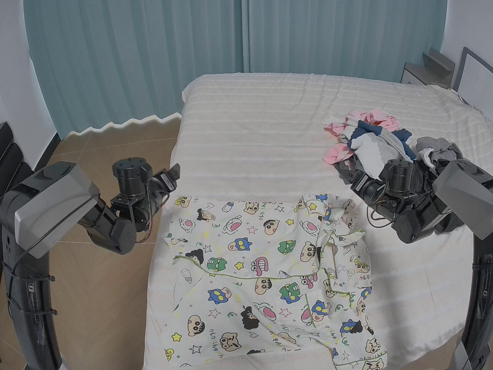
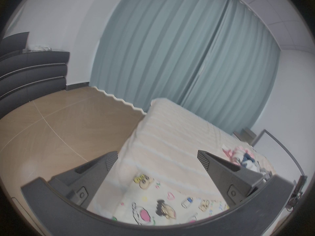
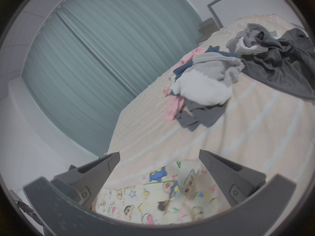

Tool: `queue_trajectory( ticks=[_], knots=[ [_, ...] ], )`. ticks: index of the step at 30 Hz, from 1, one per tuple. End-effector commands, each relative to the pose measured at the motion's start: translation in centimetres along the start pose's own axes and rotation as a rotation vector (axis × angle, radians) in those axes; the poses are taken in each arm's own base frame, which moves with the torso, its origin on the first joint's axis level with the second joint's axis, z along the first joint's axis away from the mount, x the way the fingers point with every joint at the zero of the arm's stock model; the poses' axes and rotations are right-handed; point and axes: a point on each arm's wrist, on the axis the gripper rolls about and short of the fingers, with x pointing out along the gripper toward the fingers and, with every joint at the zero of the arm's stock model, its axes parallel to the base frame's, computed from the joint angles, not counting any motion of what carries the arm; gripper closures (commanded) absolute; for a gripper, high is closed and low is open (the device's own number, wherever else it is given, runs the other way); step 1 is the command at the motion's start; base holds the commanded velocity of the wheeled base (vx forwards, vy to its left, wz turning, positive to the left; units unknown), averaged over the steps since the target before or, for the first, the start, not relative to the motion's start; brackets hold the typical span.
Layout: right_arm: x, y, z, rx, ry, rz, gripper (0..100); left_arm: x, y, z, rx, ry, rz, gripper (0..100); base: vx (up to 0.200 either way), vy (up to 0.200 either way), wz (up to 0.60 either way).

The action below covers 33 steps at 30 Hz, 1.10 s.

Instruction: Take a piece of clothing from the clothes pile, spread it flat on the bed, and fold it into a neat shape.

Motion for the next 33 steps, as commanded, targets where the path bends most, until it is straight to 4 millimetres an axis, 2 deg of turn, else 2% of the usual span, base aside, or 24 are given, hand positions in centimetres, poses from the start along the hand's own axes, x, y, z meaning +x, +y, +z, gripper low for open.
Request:
queue_trajectory(
  ticks=[1, 2, 5, 8, 11, 12, 17, 21, 23, 26, 28, 33],
  knots=[
    [0.2, -1.5, 1.2, 0.012, -0.040, -0.045, 0, 0.6, 1.1, 1.5, -0.017, -0.062, 0.036, 0, 0.000, 0.000, 0.00],
    [0.3, -1.6, 1.1, 0.012, -0.041, -0.048, 0, 0.5, 1.2, 1.6, -0.017, -0.062, 0.037, 0, 0.000, 0.000, 0.00],
    [-1.0, -1.7, 1.5, 0.018, -0.032, -0.083, 0, -1.2, 1.6, 2.4, -0.014, -0.041, 0.046, 0, 0.000, 0.000, 0.00],
    [-3.8, -0.9, 1.4, 0.018, 0.058, -0.080, 0, -4.7, 2.1, 2.9, -0.003, 0.055, -0.017, 0, 0.000, 0.000, 0.00],
    [-6.9, 0.7, 0.8, 0.011, 0.139, -0.066, 0, -9.4, 2.4, 3.8, -0.006, 0.151, -0.119, 0, 0.000, 0.000, 0.00],
    [-7.4, 1.0, 0.7, 0.008, 0.148, -0.063, 0, -10.3, 2.5, 4.0, -0.005, 0.162, -0.132, 0, 0.000, 0.000, 0.00],
    [-12.7, 3.6, -1.7, -0.026, 0.243, -0.010, 0, -16.5, 2.8, 4.7, -0.055, 0.197, -0.178, 0, 0.000, 0.000, 0.00],
    [-16.0, 4.2, -3.1, -0.047, 0.307, 0.015, 0, -20.4, 2.2, 6.1, -0.208, 0.170, -0.226, 0, 0.000, 0.000, 0.00],
    [-17.1, 3.8, -3.8, -0.053, 0.337, 0.008, 0, -22.0, 2.3, 6.4, -0.259, 0.162, -0.244, 0, 0.000, 0.000, 0.00],
    [-17.4, 3.4, -4.0, -0.047, 0.347, 0.005, 0, -23.6, 2.7, 6.2, -0.270, 0.170, -0.254, 0, 0.000, 0.000, 0.00],
    [-17.2, 3.1, -4.3, -0.045, 0.358, -0.004, 0, -23.9, 2.6, 5.8, -0.264, 0.187, -0.260, 0, 0.000, 0.000, 0.00],
    [-16.8, 2.8, -4.9, -0.049, 0.377, -0.017, 0, -24.3, 2.9, 5.0, -0.258, 0.220, -0.252, 0, 0.000, -0.200, 0.00]
  ],
)
